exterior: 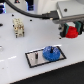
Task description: Insert the blue gear onto the right peg, followed by the red gear
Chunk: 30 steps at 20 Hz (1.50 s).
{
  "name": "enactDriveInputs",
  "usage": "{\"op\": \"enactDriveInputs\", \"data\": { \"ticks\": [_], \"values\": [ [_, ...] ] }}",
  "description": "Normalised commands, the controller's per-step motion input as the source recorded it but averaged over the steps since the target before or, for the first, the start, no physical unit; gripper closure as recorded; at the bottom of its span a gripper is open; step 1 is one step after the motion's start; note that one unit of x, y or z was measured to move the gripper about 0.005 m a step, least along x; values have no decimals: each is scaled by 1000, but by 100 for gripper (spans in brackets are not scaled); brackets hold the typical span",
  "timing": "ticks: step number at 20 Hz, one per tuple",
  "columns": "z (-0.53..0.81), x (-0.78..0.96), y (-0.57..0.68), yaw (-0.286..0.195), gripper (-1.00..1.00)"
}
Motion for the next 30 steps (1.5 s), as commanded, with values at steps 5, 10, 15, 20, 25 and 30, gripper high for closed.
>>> {"op": "enactDriveInputs", "data": {
  "ticks": [5, 10, 15, 20, 25, 30],
  "values": [
    [12, 378, -307, 0, 100],
    [-4, 174, -252, 0, 100],
    [-54, 140, -221, 0, 100],
    [-85, 45, -151, 0, 100],
    [-104, 47, -176, 0, 100],
    [-154, 53, -224, 0, 100]
  ]
}}
